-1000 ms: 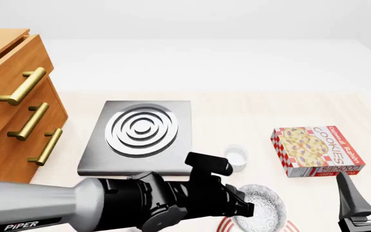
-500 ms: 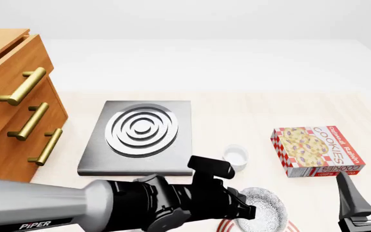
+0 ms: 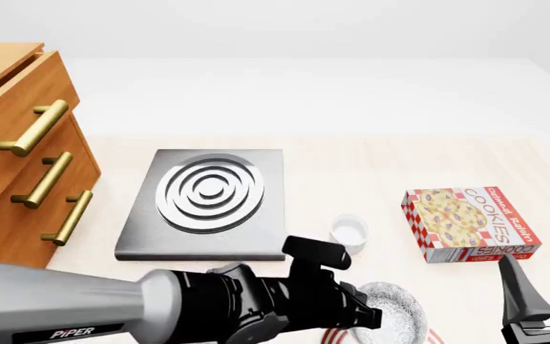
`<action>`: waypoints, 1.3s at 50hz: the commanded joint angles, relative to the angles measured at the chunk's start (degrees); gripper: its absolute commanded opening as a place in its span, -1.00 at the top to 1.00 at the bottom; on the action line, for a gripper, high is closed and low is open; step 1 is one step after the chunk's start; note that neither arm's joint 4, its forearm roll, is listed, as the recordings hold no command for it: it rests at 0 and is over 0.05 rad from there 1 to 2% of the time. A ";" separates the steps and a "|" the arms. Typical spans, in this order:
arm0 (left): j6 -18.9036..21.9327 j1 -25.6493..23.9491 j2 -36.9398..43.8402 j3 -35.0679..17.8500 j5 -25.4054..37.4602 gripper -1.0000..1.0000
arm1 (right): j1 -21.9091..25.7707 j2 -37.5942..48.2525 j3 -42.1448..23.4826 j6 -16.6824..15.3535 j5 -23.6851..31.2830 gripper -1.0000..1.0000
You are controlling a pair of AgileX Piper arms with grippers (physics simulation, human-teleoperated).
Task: Pick the akita bowl on the wooden cabinet and place it on the plate.
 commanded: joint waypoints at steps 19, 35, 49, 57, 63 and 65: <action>-0.59 -0.82 2.14 -0.17 -1.50 1.00 | 0.00 0.00 0.00 -0.01 0.00 -1.00; -1.02 -1.48 3.48 -0.62 -2.06 1.00 | 0.01 0.00 0.00 -0.01 0.00 -1.00; -1.28 -1.69 4.22 -0.54 -2.61 1.00 | -0.02 0.00 0.00 0.00 0.00 -1.00; -1.25 -1.60 4.58 -0.55 -2.73 1.00 | 0.01 0.00 0.00 0.01 0.00 -1.00; -1.50 -1.87 4.82 -0.37 -3.02 1.00 | -0.01 0.00 0.00 0.01 0.01 -1.00; -1.48 -1.89 4.82 -0.40 -3.03 1.00 | 0.00 0.00 0.00 0.00 0.01 -1.00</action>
